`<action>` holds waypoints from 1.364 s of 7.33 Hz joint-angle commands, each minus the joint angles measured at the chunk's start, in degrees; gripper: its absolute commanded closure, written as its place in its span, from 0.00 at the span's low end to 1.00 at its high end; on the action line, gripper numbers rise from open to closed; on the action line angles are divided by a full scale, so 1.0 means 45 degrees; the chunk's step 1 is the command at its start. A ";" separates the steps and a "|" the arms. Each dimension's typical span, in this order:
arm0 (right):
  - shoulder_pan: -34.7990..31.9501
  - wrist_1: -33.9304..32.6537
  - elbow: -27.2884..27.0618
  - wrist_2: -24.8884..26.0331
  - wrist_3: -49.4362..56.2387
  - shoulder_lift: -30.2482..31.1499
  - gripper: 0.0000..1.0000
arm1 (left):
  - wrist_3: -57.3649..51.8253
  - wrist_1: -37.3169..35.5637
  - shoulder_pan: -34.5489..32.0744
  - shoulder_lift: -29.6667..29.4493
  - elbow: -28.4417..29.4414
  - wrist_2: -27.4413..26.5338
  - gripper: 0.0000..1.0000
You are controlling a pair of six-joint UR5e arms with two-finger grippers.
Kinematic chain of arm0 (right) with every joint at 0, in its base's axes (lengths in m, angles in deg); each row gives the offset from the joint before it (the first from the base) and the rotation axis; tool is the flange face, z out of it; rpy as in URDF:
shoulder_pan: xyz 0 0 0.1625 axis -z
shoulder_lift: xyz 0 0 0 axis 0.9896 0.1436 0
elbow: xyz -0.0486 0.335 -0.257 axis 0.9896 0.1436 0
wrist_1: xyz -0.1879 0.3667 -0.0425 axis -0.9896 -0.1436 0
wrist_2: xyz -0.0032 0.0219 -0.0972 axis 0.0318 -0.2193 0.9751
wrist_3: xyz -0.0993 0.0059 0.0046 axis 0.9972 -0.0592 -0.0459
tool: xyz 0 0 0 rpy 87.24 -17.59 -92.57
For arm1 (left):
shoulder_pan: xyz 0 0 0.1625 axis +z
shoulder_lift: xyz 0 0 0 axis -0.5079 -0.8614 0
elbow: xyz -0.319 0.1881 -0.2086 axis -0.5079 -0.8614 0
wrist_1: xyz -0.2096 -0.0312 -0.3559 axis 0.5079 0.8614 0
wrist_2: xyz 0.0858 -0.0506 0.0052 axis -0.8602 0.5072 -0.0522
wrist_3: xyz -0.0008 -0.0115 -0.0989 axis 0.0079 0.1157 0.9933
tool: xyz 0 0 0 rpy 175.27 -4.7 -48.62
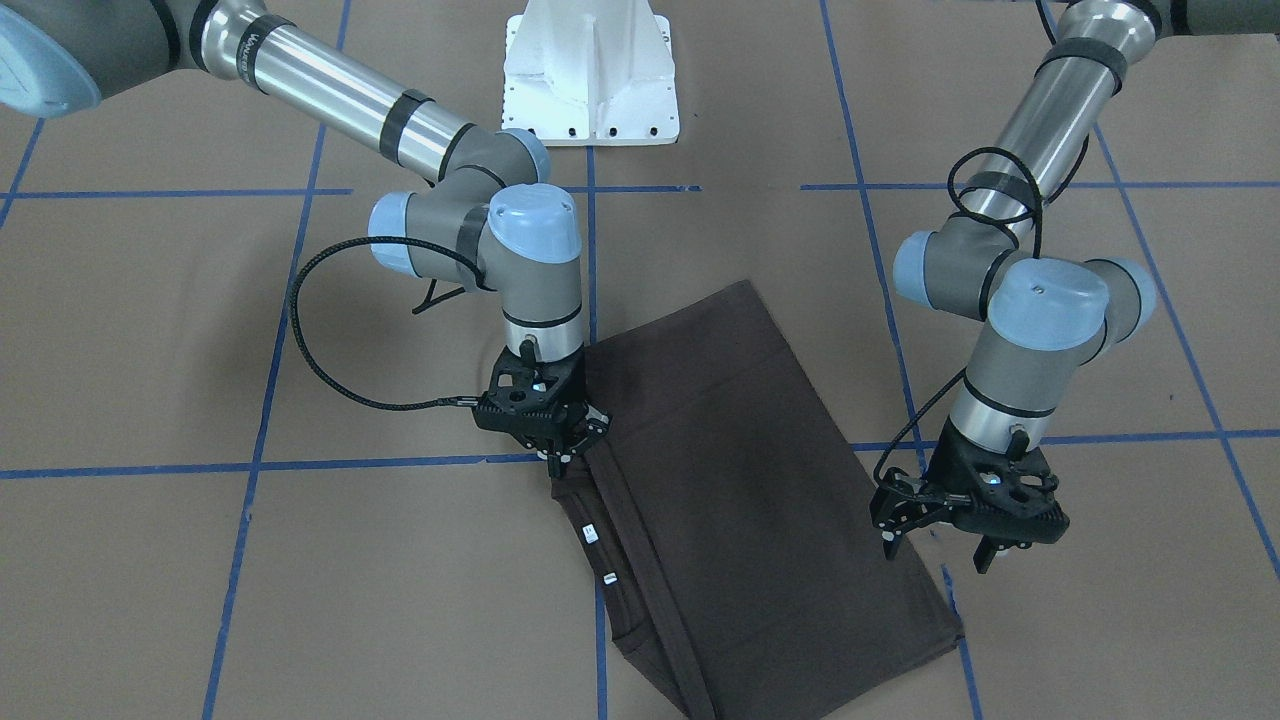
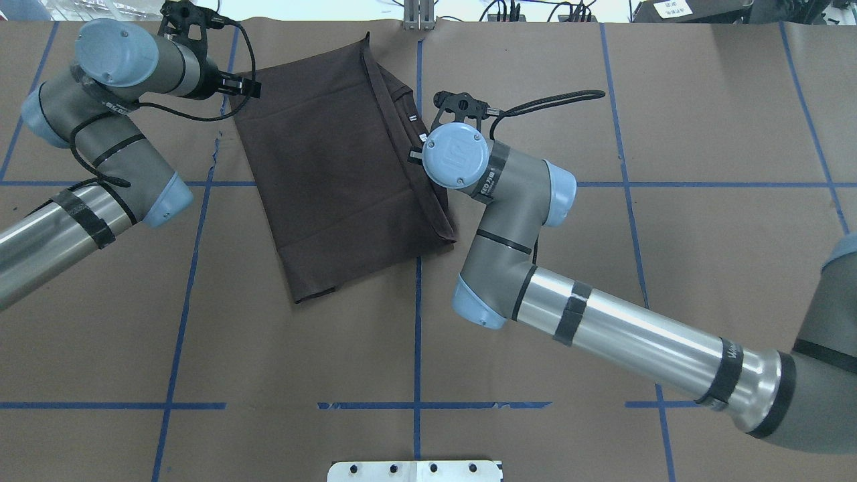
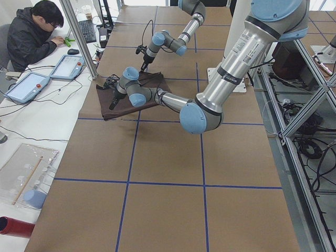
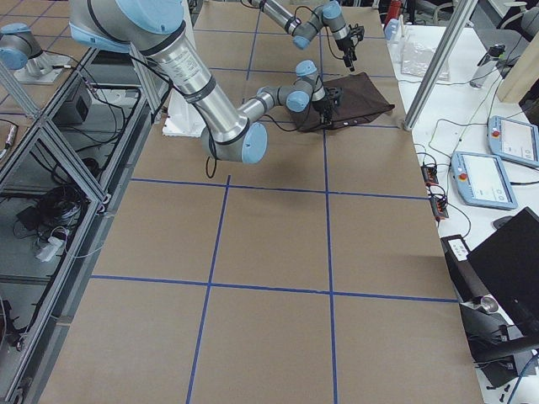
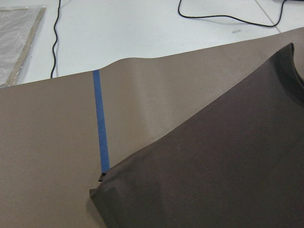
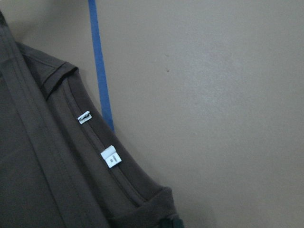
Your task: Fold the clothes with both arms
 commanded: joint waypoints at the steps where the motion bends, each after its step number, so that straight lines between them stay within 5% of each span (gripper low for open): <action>1: 0.1135 -0.0670 -0.3528 0.0788 -0.0021 0.2605 1.00 | 0.0000 0.0000 0.0029 -0.0002 -0.0035 0.0000 0.00; 4: 0.3011 -0.0691 -0.7673 0.2216 -0.0021 0.6822 1.00 | 0.0020 0.0000 0.0145 -0.0002 -0.0210 0.0000 0.00; 6: 0.3407 -0.0633 -0.8347 0.2533 -0.0021 0.7908 1.00 | 0.0448 -0.0039 0.0379 -0.0002 -0.0502 0.0019 0.00; 7: 0.3524 -0.0633 -0.8232 0.2514 0.0076 0.7871 0.17 | 0.0449 -0.0039 0.0381 -0.0002 -0.0601 0.0019 0.00; 8: 0.3641 -0.0633 -0.8346 0.2456 0.0193 0.7716 0.00 | 0.0469 -0.0194 0.0400 0.0018 -0.0892 0.0097 0.00; 10: 0.3545 -0.0769 -0.9222 0.2047 0.1533 0.7928 0.00 | 0.0838 -0.0234 0.0400 0.1026 -0.2310 0.1733 0.00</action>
